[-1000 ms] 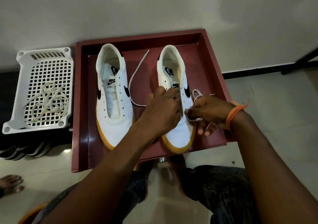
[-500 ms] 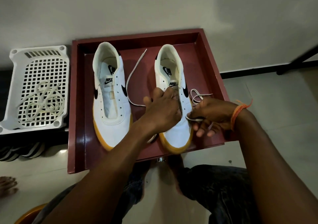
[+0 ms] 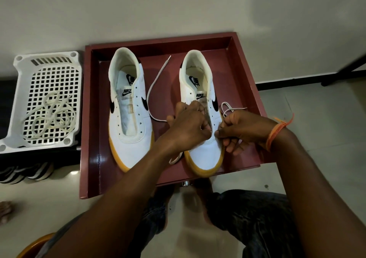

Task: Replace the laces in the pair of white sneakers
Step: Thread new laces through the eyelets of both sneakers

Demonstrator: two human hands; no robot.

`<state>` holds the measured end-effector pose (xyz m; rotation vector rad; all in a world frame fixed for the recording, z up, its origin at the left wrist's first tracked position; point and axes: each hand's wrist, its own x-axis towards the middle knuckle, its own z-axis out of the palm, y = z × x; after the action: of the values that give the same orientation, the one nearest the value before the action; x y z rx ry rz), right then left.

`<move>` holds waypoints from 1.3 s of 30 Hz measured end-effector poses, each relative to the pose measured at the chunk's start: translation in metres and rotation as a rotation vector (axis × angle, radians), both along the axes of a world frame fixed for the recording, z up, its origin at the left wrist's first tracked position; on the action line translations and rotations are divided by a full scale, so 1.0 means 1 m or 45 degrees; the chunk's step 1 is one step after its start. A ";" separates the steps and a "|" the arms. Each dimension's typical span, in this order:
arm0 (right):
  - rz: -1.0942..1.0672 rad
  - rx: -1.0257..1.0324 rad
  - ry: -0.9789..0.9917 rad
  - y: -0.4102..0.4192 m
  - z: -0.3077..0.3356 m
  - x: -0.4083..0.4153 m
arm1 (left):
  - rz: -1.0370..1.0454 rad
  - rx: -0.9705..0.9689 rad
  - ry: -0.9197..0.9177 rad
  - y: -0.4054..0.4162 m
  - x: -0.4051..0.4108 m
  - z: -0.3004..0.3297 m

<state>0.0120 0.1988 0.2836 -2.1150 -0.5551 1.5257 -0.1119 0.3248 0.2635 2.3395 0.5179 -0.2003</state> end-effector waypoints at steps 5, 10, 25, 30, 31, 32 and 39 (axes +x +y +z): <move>0.109 0.080 -0.087 -0.001 -0.001 0.000 | 0.029 -0.117 -0.163 0.002 -0.005 -0.008; 0.122 0.085 -0.138 -0.002 -0.003 -0.004 | -0.030 -0.206 -0.309 0.006 -0.006 -0.013; 0.041 0.276 -0.491 -0.009 -0.005 -0.035 | -0.208 -0.070 -0.120 0.036 -0.005 0.004; -0.070 0.253 -0.509 -0.007 -0.008 -0.039 | -0.206 -0.142 -0.168 0.042 -0.008 0.009; -0.092 0.236 -0.478 -0.005 -0.009 -0.039 | -0.201 -0.148 -0.187 0.042 -0.007 0.009; -0.108 0.213 -0.456 -0.003 -0.009 -0.039 | -0.208 -0.129 -0.196 0.041 -0.007 0.008; -0.294 0.113 -0.296 0.004 -0.008 -0.040 | -0.295 0.054 -0.201 0.033 -0.005 0.003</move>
<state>-0.0281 0.2025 0.2756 -2.2148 -0.4307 1.1190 -0.1173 0.3575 0.2667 2.4296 0.1749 -0.1119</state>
